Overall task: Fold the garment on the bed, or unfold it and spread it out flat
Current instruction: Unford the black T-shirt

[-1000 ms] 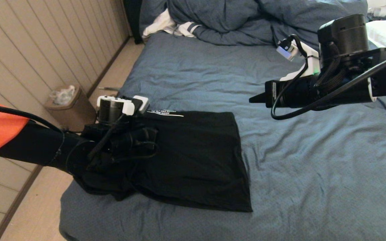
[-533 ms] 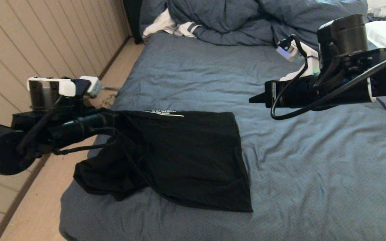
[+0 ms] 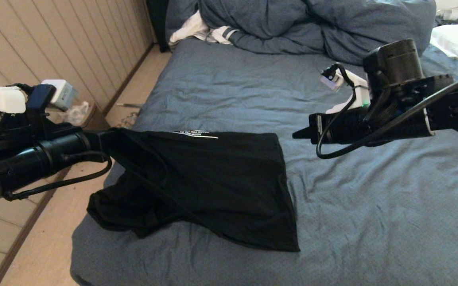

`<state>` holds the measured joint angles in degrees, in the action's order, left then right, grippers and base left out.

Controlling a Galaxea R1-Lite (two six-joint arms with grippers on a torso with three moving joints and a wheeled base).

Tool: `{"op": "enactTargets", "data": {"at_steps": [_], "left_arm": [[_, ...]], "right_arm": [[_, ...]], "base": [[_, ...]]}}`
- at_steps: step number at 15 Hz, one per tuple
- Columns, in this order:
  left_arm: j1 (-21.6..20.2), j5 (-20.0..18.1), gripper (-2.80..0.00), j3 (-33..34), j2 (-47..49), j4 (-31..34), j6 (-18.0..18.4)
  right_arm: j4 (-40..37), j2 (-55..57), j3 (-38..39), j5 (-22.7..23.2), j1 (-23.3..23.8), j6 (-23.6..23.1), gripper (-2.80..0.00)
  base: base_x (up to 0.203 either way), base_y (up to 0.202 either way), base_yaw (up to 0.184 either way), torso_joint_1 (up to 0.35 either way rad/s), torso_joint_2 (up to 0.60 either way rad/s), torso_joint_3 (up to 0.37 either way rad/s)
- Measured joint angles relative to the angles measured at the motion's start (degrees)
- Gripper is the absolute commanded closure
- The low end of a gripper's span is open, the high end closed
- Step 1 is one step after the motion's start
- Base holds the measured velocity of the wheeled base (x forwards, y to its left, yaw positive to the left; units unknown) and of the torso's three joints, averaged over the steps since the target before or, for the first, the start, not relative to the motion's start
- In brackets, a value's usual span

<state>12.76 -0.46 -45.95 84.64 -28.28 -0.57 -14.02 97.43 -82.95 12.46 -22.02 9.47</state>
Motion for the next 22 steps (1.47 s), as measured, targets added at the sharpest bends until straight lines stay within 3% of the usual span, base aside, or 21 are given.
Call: {"op": "enactTargets", "data": {"at_steps": [7, 10, 11, 16, 22], "left_arm": [[0.0, -0.3, 0.0, -0.2, -0.6, -0.4, -1.7], [0.0, -0.4, 0.0, 0.3, -0.2, -0.5, -1.8], [0.0, -0.4, 0.0, 0.4, -0.1, -0.4, -1.8], [0.3, -0.4, 0.0, 1.1, 0.2, -0.4, -1.9], [0.5, -0.4, 0.0, 1.4, 0.8, -0.4, -2.7]], "right_arm": [[-10.5, -0.6, 9.7, -0.2, -0.1, -0.1, 0.0], [-11.0, -2.6, 15.8, -0.3, -0.7, -2.8, 0.0], [-11.0, -3.8, 17.7, -0.3, -0.9, -3.7, -2.8], [-10.7, -8.0, 25.4, -0.6, -5.7, -4.9, -2.8], [-10.5, -4.2, 25.4, -0.4, -9.3, -6.7, -2.8]], "base": [[0.0, 0.0, 0.0, 0.0, 0.0, 0.0], [0.0, 0.0, 0.0, 0.0, 0.0, 0.0], [0.0, 0.0, 0.0, 0.0, 0.0, 0.0], [0.0, 0.0, 0.0, 0.0, 0.0, 0.0], [0.0, 0.0, 0.0, 0.0, 0.0, 0.0]]}}
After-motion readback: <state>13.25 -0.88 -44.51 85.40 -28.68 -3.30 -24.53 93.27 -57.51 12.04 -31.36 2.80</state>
